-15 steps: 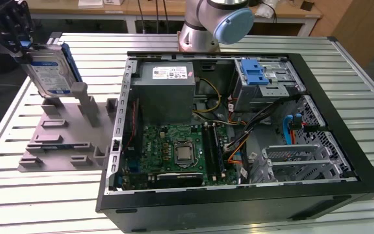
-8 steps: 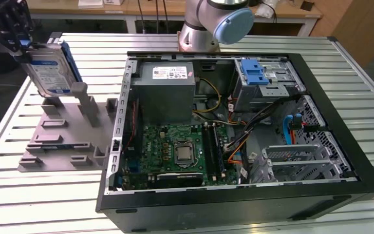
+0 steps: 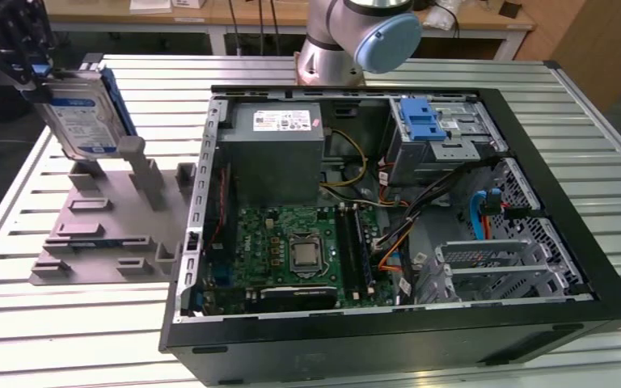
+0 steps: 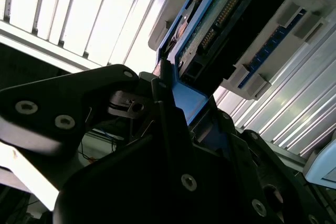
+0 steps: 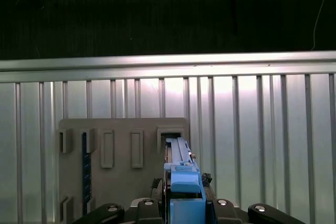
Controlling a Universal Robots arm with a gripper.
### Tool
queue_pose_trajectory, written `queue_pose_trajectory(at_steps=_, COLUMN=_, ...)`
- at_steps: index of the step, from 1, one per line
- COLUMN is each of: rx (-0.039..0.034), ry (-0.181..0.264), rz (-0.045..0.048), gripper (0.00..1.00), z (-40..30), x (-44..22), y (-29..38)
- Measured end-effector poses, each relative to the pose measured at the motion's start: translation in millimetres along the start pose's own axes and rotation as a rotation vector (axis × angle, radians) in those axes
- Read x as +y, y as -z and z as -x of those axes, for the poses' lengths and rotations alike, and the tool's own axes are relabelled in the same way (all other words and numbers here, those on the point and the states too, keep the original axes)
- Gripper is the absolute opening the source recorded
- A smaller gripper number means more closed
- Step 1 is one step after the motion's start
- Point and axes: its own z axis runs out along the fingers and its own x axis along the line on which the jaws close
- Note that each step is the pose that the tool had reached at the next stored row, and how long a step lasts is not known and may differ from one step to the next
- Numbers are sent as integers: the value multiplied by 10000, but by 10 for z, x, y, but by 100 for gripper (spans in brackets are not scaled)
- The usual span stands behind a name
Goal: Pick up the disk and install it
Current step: 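Pick up the disk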
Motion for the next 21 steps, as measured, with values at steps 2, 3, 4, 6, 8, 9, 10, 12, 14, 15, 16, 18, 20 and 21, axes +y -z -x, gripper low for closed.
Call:
queue_pose_trajectory(at_steps=2, rx=0, ry=0, rz=0, gripper=36, z=3, x=0, y=6)
queue_pose_trajectory(at_steps=3, rx=0, ry=0, rz=0, gripper=36, z=4, x=0, y=9)
queue_pose_trajectory(at_steps=4, rx=-1, ry=-1, rz=-1, gripper=36, z=5, x=0, y=12)
queue_pose_trajectory(at_steps=6, rx=1, ry=0, rz=4, gripper=36, z=8, x=1, y=24)
queue_pose_trajectory(at_steps=8, rx=0, ry=0, rz=0, gripper=36, z=12, x=1, y=34)
queue_pose_trajectory(at_steps=9, rx=0, ry=0, rz=1, gripper=36, z=14, x=1, y=41)
queue_pose_trajectory(at_steps=10, rx=0, ry=-1, rz=0, gripper=36, z=16, x=1, y=46)
queue_pose_trajectory(at_steps=12, rx=-1, ry=0, rz=0, gripper=36, z=20, x=1, y=56)
queue_pose_trajectory(at_steps=14, rx=0, ry=0, rz=0, gripper=36, z=23, x=2, y=65)
queue_pose_trajectory(at_steps=15, rx=0, ry=0, rz=0, gripper=36, z=24, x=1, y=70)
queue_pose_trajectory(at_steps=16, rx=0, ry=0, rz=1, gripper=36, z=26, x=2, y=75)
queue_pose_trajectory(at_steps=18, rx=0, ry=0, rz=0, gripper=36, z=28, x=2, y=84)
queue_pose_trajectory(at_steps=20, rx=0, ry=0, rz=1, gripper=36, z=30, x=2, y=98)
queue_pose_trajectory(at_steps=21, rx=0, ry=0, rz=0, gripper=36, z=31, x=2, y=104)
